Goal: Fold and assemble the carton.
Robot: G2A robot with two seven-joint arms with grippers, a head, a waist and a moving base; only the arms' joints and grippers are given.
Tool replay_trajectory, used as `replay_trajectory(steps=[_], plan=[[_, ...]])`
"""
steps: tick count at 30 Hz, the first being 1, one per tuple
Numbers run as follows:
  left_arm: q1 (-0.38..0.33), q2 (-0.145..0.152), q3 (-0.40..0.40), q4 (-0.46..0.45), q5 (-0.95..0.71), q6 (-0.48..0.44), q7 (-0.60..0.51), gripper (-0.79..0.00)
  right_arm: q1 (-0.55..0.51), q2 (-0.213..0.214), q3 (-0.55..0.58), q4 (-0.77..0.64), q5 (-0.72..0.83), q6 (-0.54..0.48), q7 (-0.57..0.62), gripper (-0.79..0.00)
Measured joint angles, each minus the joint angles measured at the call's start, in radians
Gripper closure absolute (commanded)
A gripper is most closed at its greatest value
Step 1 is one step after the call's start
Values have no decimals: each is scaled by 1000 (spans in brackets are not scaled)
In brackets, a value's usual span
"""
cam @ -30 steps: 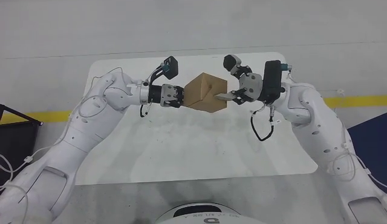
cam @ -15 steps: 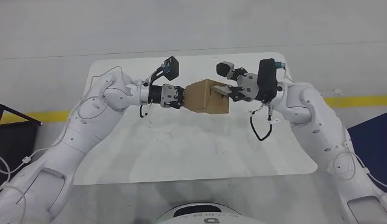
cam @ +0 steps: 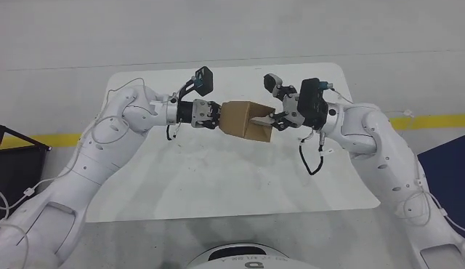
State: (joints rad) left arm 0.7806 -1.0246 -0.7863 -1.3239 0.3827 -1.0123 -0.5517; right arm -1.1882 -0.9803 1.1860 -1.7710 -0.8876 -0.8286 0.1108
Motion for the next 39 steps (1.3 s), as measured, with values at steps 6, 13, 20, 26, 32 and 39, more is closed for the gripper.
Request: replay_trajectory(steps=[6,13,20,26,32,39], plan=[[4,7,-2,-12,36,0,27,0,-14,1,6,-42,7,38,56,-714],[8,16,-5,-20,61,0,51,0,-41,2,29,-71,20,70,53,-686],[9,23,-2,-24,69,0,65,0,-118,8,97,-109,4,73,-23,-690],[5,29,5,-27,72,0,71,0,-158,10,125,-135,-6,80,-36,-720],[0,37,4,-42,120,0,87,0,-169,11,121,-185,-30,140,61,-733],[-4,49,13,-63,176,0,112,0,-130,4,76,-219,-18,216,197,-739]])
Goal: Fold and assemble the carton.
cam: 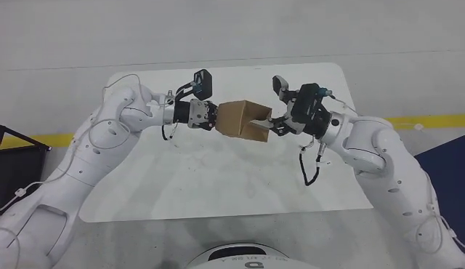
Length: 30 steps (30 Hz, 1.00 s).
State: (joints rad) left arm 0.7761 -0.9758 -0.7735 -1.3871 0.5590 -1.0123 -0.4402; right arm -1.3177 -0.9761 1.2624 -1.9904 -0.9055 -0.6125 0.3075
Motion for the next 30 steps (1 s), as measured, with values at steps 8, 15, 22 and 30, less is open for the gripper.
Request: replay_trajectory(steps=[8,15,22,30], plan=[[-10,10,7,4,14,0,45,0,27,-4,-22,-14,0,39,77,-751],[-38,18,-3,29,38,0,69,0,-107,5,109,-32,31,64,-82,-785],[-91,33,-33,-16,251,0,21,0,-259,9,195,-38,21,44,-200,-785],[-174,24,58,-205,819,0,-14,0,-392,9,254,-31,3,51,-282,-785]])
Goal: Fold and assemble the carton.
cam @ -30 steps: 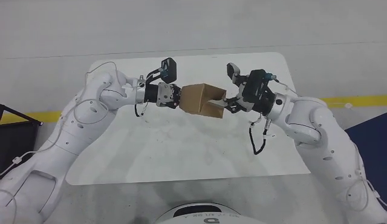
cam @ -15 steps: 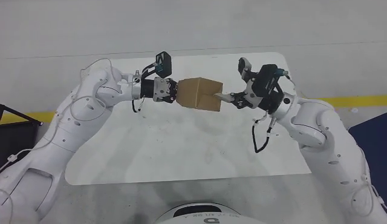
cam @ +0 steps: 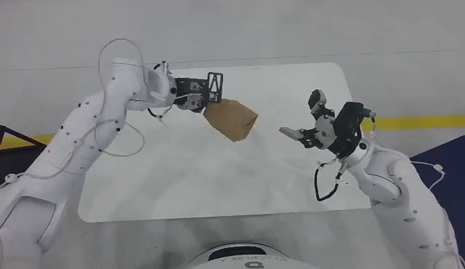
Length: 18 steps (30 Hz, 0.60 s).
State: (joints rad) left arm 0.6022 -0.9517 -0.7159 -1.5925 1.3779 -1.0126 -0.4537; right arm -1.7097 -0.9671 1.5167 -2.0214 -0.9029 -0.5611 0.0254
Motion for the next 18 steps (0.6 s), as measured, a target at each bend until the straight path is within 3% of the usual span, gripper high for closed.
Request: replay_trajectory(steps=[2,8,12,15,18], plan=[[-32,-5,38,-22,134,0,26,0,-43,0,23,9,-1,0,-30,-785],[-143,-31,249,-121,676,52,265,0,-212,-2,112,36,-16,-1,-143,-785],[-185,-51,417,-72,1034,173,440,0,-316,-6,156,55,-22,0,-227,-785],[-190,-63,507,-9,1237,251,502,0,-363,-10,173,68,-34,-9,-274,-785],[-181,-74,531,42,1325,310,536,0,-383,-12,182,75,-49,-19,-296,-785]])
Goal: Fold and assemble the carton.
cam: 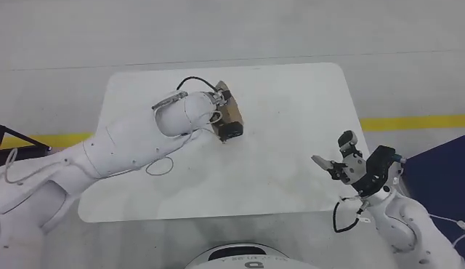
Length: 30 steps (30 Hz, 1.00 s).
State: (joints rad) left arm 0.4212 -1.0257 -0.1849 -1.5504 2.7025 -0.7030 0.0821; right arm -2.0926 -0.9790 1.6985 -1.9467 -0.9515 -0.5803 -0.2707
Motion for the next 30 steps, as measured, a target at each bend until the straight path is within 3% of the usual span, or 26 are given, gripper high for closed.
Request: replay_trajectory(steps=[2,3,4,5,6,19,30], plan=[[9,-6,0,13,14,21,7,0,-4,-1,4,2,-4,-4,-4,-785],[17,-10,0,18,19,26,10,-105,-5,-2,5,2,-6,-7,-4,-785],[22,-14,0,22,21,26,14,-336,-5,-2,7,3,-8,-11,-3,-785],[27,-17,0,25,22,22,18,-662,-3,-2,7,3,-10,-15,-2,-785],[33,-21,0,29,25,16,22,-785,1,-3,7,4,-14,-21,2,-785],[77,-55,-36,11,44,-22,37,-785,72,-8,-24,30,-42,-82,18,-785],[177,-40,-269,-37,-292,12,4,-785,91,-13,-37,5,-74,-93,26,-785]])
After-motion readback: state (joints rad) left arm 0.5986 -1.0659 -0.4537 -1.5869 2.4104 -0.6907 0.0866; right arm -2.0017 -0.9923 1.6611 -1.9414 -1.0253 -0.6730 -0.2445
